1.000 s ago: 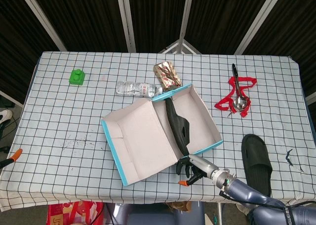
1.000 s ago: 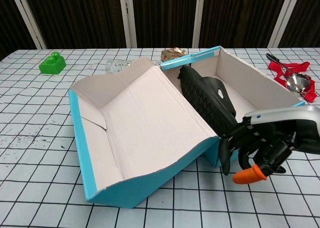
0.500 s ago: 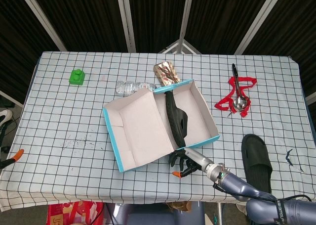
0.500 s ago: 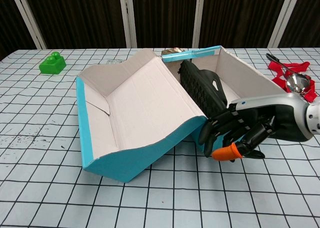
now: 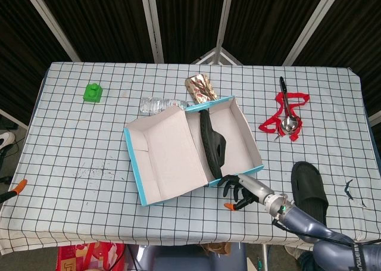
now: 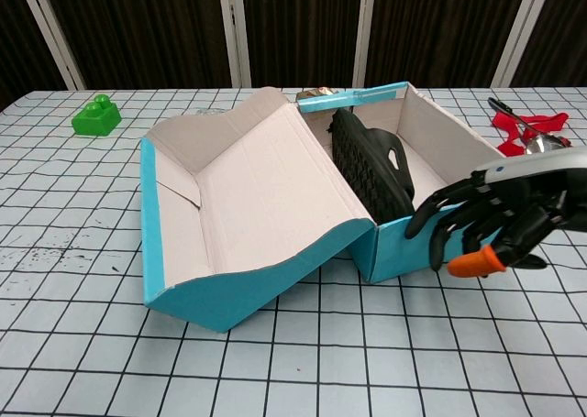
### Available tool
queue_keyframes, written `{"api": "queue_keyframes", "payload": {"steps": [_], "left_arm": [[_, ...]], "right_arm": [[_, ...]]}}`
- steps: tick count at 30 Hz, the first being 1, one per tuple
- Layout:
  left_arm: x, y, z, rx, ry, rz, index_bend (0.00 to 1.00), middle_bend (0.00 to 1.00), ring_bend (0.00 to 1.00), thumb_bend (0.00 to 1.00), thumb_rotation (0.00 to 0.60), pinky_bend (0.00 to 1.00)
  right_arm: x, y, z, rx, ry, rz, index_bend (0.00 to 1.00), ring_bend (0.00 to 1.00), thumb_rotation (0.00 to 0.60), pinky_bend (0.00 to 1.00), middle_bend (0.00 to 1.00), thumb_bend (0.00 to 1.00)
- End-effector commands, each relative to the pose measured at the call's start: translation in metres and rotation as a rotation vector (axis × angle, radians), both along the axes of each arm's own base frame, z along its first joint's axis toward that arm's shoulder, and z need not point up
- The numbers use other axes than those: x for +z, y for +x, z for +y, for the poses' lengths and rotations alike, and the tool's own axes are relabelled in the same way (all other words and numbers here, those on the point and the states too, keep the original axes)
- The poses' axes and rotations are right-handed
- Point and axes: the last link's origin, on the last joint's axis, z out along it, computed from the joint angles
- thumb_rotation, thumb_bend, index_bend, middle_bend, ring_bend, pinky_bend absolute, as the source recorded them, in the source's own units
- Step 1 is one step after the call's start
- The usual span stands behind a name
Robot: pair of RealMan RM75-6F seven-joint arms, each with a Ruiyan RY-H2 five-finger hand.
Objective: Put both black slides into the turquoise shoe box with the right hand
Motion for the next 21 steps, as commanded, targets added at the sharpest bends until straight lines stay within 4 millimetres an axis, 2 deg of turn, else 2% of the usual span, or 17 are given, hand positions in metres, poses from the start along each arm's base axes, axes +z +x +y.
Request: {"api": "queue_keyframes", "payload": {"steps": [1, 7, 9, 11, 12, 14, 16, 21], "left_arm": [[0.0, 0.001, -0.001, -0.003, 0.001, 0.003, 0.16, 0.07, 0.0, 0.24, 0.6, 0.09], [-0.003, 0.002, -0.001, -0.001, -0.003, 0.017, 0.16, 0.07, 0.0, 0.24, 0.6, 0.09], [-0.004, 0.002, -0.001, 0.0, -0.004, 0.021, 0.16, 0.07, 0.0, 0.24, 0.6, 0.09], [-0.006, 0.003, -0.001, -0.001, -0.006, 0.025, 0.16, 0.07, 0.0, 0.24, 0.6, 0.09], [-0.006, 0.003, -0.001, -0.002, -0.006, 0.026, 0.16, 0.07, 0.0, 0.24, 0.6, 0.09], [-0.006, 0.004, -0.001, -0.003, -0.004, 0.027, 0.16, 0.07, 0.0, 0.24, 0.6, 0.09], [-0.006, 0.004, -0.002, -0.002, -0.003, 0.028, 0.16, 0.07, 0.0, 0.24, 0.6, 0.09], [-0.006, 0.003, -0.002, 0.004, 0.0, 0.032, 0.16, 0.07, 0.0, 0.24, 0.6, 0.09]], "right_arm": [[0.037, -0.012, -0.002, -0.025, -0.021, 0.102, 0.25, 0.56, 0.6, 0.79, 0.44, 0.31], [0.091, -0.033, -0.01, -0.095, -0.094, 0.218, 0.24, 0.54, 0.6, 0.77, 0.43, 0.31], [0.106, -0.044, -0.014, -0.088, -0.114, 0.286, 0.2, 0.48, 0.6, 0.67, 0.37, 0.31], [0.12, -0.06, -0.016, -0.061, -0.129, 0.389, 0.12, 0.33, 0.6, 0.47, 0.24, 0.31], [0.123, -0.065, -0.017, -0.052, -0.131, 0.42, 0.09, 0.27, 0.6, 0.38, 0.19, 0.31], [0.13, -0.08, -0.02, -0.029, -0.145, 0.509, 0.05, 0.19, 0.6, 0.25, 0.13, 0.31], [0.131, -0.091, -0.022, -0.016, -0.161, 0.568, 0.03, 0.13, 0.6, 0.18, 0.11, 0.31], [0.122, -0.114, -0.023, 0.026, -0.194, 0.705, 0.0, 0.05, 0.6, 0.1, 0.07, 0.31]]}}
